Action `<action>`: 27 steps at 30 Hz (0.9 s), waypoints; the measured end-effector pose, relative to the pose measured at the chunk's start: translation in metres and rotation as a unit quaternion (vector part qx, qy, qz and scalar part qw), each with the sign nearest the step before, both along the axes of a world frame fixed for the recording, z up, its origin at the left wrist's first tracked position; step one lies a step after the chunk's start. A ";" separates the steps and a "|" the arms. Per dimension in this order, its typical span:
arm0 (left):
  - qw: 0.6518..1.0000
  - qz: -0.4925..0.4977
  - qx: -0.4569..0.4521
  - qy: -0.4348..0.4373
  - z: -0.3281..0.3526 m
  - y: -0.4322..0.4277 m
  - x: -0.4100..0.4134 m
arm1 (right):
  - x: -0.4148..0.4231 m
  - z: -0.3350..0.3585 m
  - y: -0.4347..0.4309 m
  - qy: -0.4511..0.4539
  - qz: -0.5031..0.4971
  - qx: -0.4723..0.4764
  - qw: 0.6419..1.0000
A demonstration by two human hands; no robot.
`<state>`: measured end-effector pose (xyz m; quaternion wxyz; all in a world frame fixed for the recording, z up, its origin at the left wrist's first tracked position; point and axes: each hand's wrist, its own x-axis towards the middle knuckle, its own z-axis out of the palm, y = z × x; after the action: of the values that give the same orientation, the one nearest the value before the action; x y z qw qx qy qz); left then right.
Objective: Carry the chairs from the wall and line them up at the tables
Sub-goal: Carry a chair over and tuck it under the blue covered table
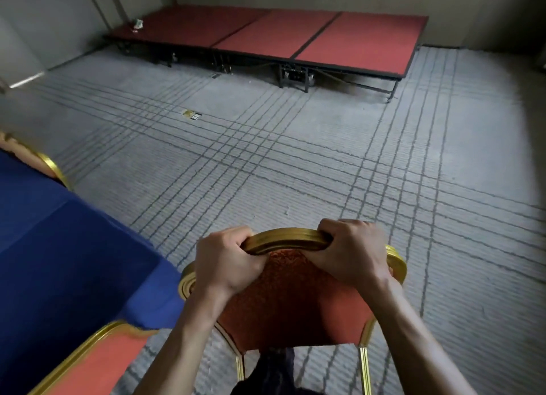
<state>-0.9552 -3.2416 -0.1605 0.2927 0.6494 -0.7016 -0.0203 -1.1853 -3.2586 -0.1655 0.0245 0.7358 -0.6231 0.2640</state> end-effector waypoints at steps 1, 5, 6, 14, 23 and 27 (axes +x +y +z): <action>1.000 0.006 -0.002 0.004 -0.007 -0.026 0.003 | 0.004 -0.005 -0.030 0.004 0.008 -0.001 1.000; 0.999 0.030 -0.011 0.014 -0.021 -0.112 0.013 | 0.016 -0.016 -0.128 -0.009 0.041 -0.008 0.999; 0.999 0.039 -0.010 0.016 -0.023 -0.140 0.016 | 0.018 -0.017 -0.156 -0.006 0.034 -0.004 0.999; 1.000 -0.010 -0.019 0.007 -0.004 -0.323 0.043 | 0.041 0.001 -0.325 -0.007 0.012 0.007 1.000; 1.000 0.016 -0.024 -0.003 -0.007 -0.510 0.080 | 0.082 -0.006 -0.533 -0.025 0.075 0.021 0.997; 0.999 0.043 -0.011 -0.012 -0.015 -0.593 0.096 | 0.101 -0.020 -0.637 -0.030 0.131 0.043 0.990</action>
<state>-0.8591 -3.8341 -0.1756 0.2924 0.6756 -0.6768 0.0079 -1.0840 -3.8957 -0.1851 -0.0605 0.8032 -0.5327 0.2598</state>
